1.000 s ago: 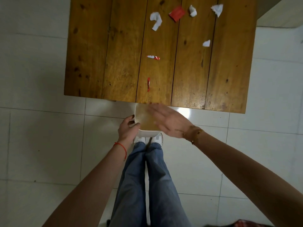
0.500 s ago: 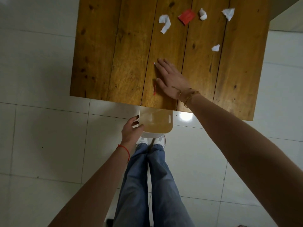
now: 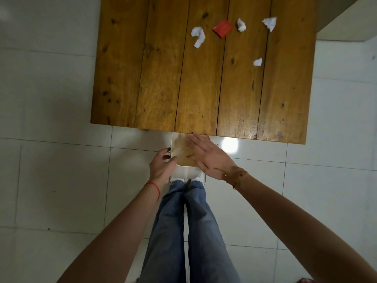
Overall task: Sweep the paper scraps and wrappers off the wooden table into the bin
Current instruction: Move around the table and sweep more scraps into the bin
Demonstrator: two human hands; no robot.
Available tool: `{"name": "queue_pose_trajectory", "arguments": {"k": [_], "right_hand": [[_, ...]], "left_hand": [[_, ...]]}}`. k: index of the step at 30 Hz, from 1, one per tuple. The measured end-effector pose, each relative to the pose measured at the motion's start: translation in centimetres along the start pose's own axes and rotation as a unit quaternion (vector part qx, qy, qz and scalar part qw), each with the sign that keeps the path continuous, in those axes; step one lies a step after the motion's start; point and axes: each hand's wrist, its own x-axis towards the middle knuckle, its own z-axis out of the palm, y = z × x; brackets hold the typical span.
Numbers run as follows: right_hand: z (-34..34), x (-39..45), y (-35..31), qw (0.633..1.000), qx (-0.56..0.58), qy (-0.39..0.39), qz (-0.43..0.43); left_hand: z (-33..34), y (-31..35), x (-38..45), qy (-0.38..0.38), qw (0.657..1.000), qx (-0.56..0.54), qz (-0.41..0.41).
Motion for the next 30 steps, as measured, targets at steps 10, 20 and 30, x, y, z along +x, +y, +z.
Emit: {"name": "queue_pose_trajectory", "arguments": {"k": [10,20,30], "right_hand": [[-2.1,-4.3,-2.4,0.974,0.091,0.12,0.17],[-7.5,-10.5,-8.6,0.925,0.128,0.236,0.27],[-10.7,-19.5,-14.1,0.836,0.151,0.338,0.404]], "left_hand": [[-1.7,-0.2,-3.5,0.006,1.0,0.031,-0.005],[-5.2,4.1,-11.4,-0.034,0.996,0.051,0.066],[-7.0,9.1,-17.6,-0.098,0.983,0.087,0.125]]}}
